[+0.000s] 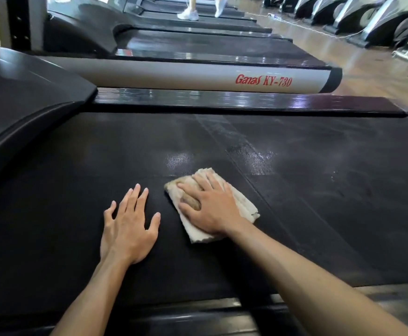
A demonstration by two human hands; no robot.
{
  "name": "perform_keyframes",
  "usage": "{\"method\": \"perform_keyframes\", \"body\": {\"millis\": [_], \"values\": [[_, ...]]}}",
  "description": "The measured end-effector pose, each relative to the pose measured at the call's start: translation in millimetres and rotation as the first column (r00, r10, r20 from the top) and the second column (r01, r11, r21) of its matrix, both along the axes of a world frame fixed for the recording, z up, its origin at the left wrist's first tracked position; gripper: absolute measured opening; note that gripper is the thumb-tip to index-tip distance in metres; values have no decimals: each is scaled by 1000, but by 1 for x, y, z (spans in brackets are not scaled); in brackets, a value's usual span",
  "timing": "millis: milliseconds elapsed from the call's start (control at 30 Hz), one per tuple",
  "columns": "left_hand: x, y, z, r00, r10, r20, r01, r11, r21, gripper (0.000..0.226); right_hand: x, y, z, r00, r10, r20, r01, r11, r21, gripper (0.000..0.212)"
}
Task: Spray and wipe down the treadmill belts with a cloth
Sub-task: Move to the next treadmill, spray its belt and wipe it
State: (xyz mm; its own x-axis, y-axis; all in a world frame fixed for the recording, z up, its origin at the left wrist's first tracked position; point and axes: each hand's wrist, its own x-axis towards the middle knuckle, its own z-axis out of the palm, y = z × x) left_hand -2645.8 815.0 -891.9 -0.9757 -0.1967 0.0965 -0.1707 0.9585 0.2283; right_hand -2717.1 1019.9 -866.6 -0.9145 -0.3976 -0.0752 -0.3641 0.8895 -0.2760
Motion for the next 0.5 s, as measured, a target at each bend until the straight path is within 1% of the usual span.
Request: {"method": "perform_keyframes", "body": {"millis": [100,167,267,333,400,500], "values": [[0,-1,-2,1000,-4,-8,4,1000,1,71,18,39,-4,999,-37,-17,37,999,25,66],[1,-1,-4,1000,-4,-11,4,1000,-2,71,7,54,-7,993,-117,-26,118,991,62,60],[0,-1,-4,1000,3,-9,-3,1000,-1,70,-32,43,-8,963,-267,-31,269,961,62,58],[0,0,-1,1000,6,7,-6,1000,-5,70,-55,25,-7,950,-312,-2,312,949,51,60],[0,1,1,1000,2,3,-2,1000,-1,70,-63,6,-7,959,-281,23,279,959,57,61],[0,0,1,1000,-2,9,2,1000,-13,71,-41,-11,-3,988,-155,2,154,987,33,60]]}}
